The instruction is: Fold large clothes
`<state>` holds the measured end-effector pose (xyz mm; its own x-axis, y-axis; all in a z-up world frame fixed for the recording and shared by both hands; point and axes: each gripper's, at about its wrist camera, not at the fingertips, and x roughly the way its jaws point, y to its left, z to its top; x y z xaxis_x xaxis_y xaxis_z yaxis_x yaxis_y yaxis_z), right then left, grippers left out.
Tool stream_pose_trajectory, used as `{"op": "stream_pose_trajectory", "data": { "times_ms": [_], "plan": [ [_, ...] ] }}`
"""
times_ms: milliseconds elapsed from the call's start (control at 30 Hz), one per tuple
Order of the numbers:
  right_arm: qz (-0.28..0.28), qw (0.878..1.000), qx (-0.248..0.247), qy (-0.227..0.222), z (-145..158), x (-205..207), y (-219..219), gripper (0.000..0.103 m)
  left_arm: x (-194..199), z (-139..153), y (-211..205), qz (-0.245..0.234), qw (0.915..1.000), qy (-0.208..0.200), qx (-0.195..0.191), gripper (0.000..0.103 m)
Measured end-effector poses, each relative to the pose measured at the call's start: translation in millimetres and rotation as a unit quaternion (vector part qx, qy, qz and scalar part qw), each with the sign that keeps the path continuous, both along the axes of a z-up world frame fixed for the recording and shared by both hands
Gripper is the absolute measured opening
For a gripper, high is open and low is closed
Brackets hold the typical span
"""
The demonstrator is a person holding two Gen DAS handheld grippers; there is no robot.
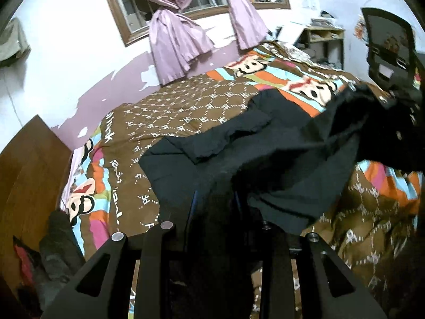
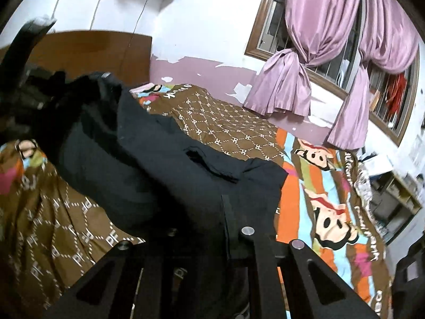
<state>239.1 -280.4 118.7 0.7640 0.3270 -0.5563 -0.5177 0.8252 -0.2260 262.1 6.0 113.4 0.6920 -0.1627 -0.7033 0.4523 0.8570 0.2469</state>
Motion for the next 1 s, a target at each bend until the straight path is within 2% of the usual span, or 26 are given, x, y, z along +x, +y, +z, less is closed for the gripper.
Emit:
{"op": "stream_pose_trajectory", "data": {
  "times_ms": [233,367,500,633,700,733,767,800,900,1000],
  "plan": [
    [0.005,1.0,0.022,0.006,6.3,1.0,7.2,0.012,-28.5,-18.6,0.3,-0.049,0.9981,0.032,0.021,0.025],
    [0.002,0.999,0.03,0.014,8.7,5.5,11.7,0.012,-43.9,-34.5,-4.7,-0.069,0.9961,0.048,0.029,0.037],
    [0.0,0.998,0.046,0.029,13.5,13.8,15.8,0.012,-53.2,-56.0,-14.9,-0.065,0.9942,0.058,0.063,0.048],
    [0.003,0.999,0.041,0.022,18.0,13.8,22.9,0.012,-56.4,-69.5,-24.1,-0.035,0.9918,0.042,0.115,0.048],
    [0.002,0.999,0.034,0.015,16.5,9.7,23.8,0.012,-57.8,-69.4,-22.8,-0.015,0.9918,0.03,0.124,0.047],
    [0.002,0.999,0.03,0.011,14.5,6.4,23.1,0.013,-58.6,-68.0,-19.9,-0.007,0.9922,0.022,0.123,0.046],
    [0.002,1.0,0.028,0.009,12.2,4.3,20.9,0.013,-61.0,-64.2,-16.1,0.002,0.993,0.01,0.118,0.04],
    [0.004,1.0,0.027,0.007,9.5,0.3,18.1,0.013,-62.9,-61.3,-12.9,0.004,0.994,0.006,0.109,0.027],
    [0.012,1.0,0.028,0.003,3.8,-11.3,8.7,0.013,-72.0,-55.2,-8.6,-0.002,0.9953,-0.018,0.095,0.013],
    [0.022,0.999,0.025,-0.004,4.2,-26.7,0.2,0.011,-83.6,-49.7,-8.4,-0.009,0.9952,-0.048,0.085,0.009]
  ]
}}
